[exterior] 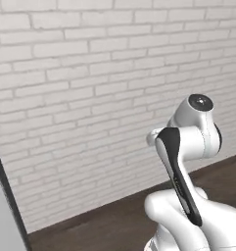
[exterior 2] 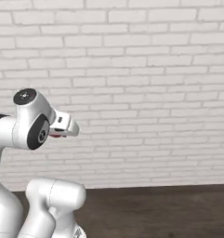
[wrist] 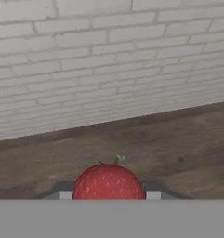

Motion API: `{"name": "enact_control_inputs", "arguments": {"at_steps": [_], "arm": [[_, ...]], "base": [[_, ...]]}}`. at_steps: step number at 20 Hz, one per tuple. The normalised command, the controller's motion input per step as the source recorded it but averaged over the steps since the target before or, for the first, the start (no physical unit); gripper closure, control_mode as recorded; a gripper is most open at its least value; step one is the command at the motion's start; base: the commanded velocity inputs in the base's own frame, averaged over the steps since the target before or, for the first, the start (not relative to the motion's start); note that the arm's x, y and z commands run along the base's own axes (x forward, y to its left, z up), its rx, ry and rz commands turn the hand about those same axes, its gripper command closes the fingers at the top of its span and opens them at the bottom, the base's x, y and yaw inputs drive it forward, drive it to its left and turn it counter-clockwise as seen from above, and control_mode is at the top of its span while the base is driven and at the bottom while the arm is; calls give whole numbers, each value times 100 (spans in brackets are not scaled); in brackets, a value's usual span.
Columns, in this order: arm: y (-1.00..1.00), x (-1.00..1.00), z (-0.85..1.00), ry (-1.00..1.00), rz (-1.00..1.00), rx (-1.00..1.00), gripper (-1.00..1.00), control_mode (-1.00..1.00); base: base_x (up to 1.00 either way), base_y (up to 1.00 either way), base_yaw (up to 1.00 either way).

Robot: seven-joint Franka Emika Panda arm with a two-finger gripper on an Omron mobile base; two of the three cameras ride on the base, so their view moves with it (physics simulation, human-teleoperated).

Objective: Take the strawberry from the fridge and place it on top of the pancake, located on the dining counter.

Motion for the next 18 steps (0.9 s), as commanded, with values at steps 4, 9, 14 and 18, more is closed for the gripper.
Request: {"name": "enact_control_inputs", "arguments": {"at_steps": [4, 9, 14, 18], "arm": [[0, 0, 0, 0, 0, 0, 100, 100], [0, 0, 0, 0, 0, 0, 100, 100], [0, 0, 0, 0, 0, 0, 100, 100], [0, 0, 0, 0, 0, 0, 100, 100]], "base": [[99, -4, -51], [53, -37, -67], [12, -43, -81], [1, -40, -85]]}}
